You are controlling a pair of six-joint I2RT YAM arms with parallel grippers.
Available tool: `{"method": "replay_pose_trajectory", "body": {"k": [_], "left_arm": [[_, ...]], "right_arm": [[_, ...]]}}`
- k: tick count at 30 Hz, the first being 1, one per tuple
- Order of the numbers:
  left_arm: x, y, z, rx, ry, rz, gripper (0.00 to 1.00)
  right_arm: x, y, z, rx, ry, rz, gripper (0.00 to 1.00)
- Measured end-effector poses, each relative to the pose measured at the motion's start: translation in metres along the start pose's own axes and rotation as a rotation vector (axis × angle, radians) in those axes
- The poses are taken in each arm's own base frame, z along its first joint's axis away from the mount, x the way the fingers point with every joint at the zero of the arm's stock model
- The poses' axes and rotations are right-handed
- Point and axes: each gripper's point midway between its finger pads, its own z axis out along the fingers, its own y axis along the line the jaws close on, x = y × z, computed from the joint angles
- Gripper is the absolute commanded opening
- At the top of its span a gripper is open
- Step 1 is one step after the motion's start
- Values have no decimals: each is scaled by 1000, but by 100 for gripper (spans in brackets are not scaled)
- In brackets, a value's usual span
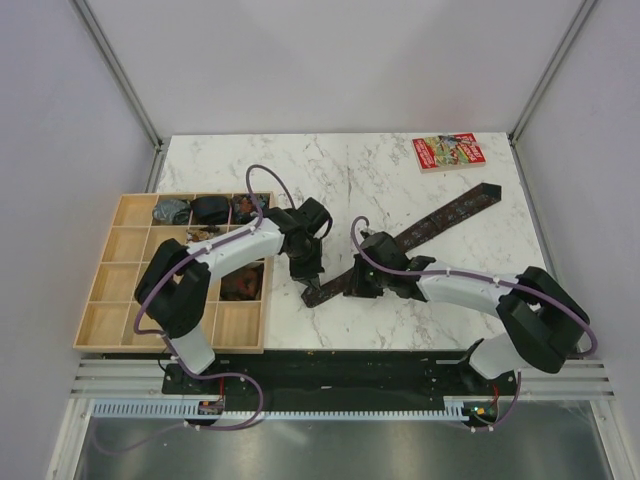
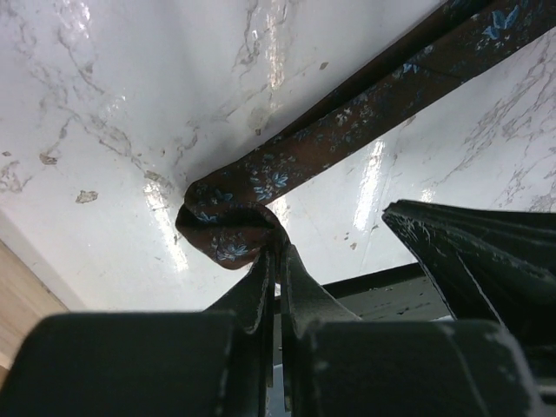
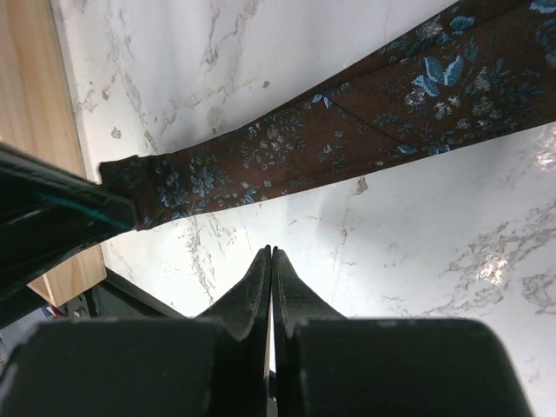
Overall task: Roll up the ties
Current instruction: Roll the tie at the center of the board.
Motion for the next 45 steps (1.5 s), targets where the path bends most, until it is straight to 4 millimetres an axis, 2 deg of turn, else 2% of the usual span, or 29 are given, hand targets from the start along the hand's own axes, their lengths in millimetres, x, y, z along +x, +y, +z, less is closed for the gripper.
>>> {"method": "replay_pose_trajectory", "body": {"k": [9, 30, 35, 38, 39, 43, 45], "left_arm": [[-9, -14, 13, -7, 13, 15, 2], [-28, -40, 30, 69, -3, 26, 4], [-30, -42, 33, 86, -16, 31, 12], [-27, -39, 37, 84, -10, 29, 27], [-26, -39, 38, 84, -7, 27, 37], [-23, -38, 41, 88, -7, 29, 50], [-21, -37, 41, 89, -8, 32, 54]], "right_arm": [[-5, 6, -16, -32, -32, -23, 4], [2, 9, -25, -102, -41, -51, 3], [2, 12, -24, -123, -41, -54, 3], [3, 14, -25, -130, -39, -55, 3], [2, 15, -25, -134, -41, -56, 3], [-1, 19, -25, -153, -54, -59, 3], [-2, 21, -25, -163, -57, -60, 3]]}}
